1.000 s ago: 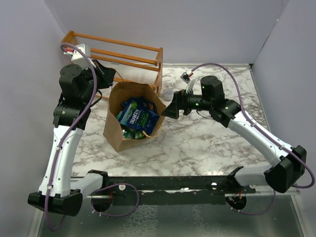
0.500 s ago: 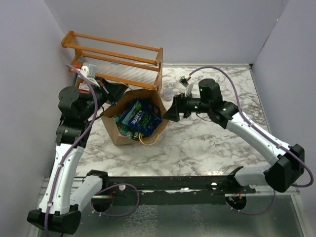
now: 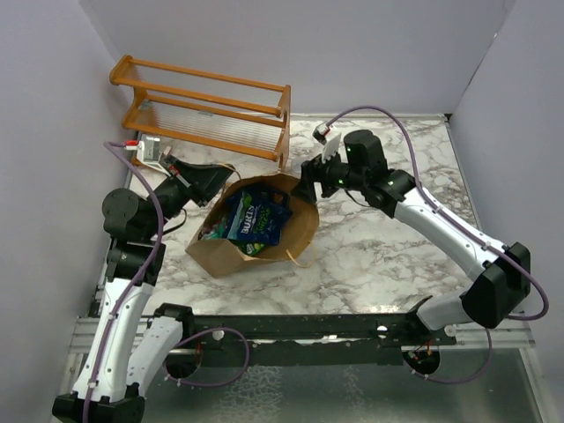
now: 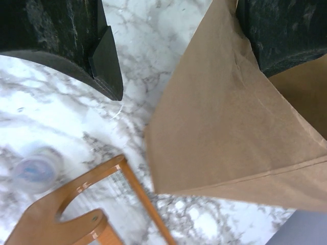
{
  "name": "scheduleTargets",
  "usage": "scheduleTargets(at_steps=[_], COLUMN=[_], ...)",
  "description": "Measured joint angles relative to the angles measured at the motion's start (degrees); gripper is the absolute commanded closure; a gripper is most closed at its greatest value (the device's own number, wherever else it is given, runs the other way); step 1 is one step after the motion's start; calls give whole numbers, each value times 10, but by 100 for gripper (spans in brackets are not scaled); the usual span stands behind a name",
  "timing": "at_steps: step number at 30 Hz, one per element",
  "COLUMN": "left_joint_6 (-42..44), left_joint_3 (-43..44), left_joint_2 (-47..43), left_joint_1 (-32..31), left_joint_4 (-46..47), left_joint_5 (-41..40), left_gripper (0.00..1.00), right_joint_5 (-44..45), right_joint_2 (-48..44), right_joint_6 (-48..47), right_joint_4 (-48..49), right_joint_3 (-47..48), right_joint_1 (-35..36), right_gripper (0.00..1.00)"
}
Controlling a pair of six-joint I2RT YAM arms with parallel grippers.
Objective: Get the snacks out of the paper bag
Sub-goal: Adjust the paper bag at the center of the board.
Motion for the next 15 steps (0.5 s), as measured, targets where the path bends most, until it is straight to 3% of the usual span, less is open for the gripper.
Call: scheduleTargets(at_steps=[7, 15], left_joint_6=[-59, -63], left_joint_3=[-44, -45], left_joint_2=[-19, -17], left_joint_1=[0, -1], left_joint_4=[67, 82], left_joint_5=[7, 12], left_gripper=[100, 100], right_joint_5=[47, 47], right_joint_2=[26, -58], right_joint_6=[-24, -27], right_joint_4=[-35, -98], right_joint_3=[62, 92], right_joint_1=[1, 1], right_gripper=[16, 12])
